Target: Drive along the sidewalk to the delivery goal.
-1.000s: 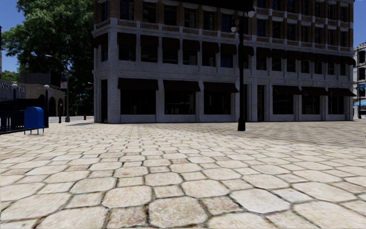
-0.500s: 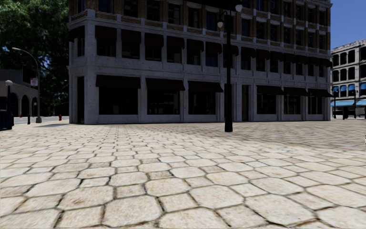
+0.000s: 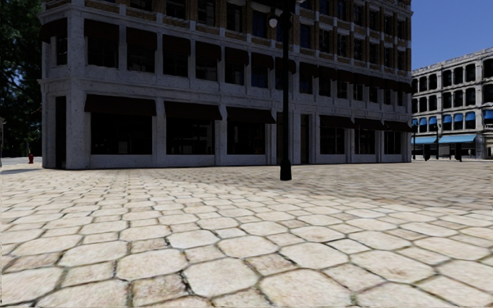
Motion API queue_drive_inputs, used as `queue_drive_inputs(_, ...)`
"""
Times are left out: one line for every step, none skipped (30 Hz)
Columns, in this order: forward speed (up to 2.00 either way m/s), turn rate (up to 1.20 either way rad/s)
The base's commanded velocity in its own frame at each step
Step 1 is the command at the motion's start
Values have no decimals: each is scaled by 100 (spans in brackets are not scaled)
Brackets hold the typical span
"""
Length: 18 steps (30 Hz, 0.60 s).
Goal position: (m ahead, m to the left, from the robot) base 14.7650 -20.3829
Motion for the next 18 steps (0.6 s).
queue_drive_inputs(200, -39)
queue_drive_inputs(200, -39)
queue_drive_inputs(200, -39)
queue_drive_inputs(200, -41)
queue_drive_inputs(200, -44)
queue_drive_inputs(200, -44)
queue_drive_inputs(200, -44)
queue_drive_inputs(200, -45)
queue_drive_inputs(200, -45)
queue_drive_inputs(200, -45)
queue_drive_inputs(200, -45)
queue_drive_inputs(200, -45)
queue_drive_inputs(200, -45)
queue_drive_inputs(200, -45)
queue_drive_inputs(200, -46)
queue_drive_inputs(200, -46)
queue_drive_inputs(200, -47)
queue_drive_inputs(200, -47)
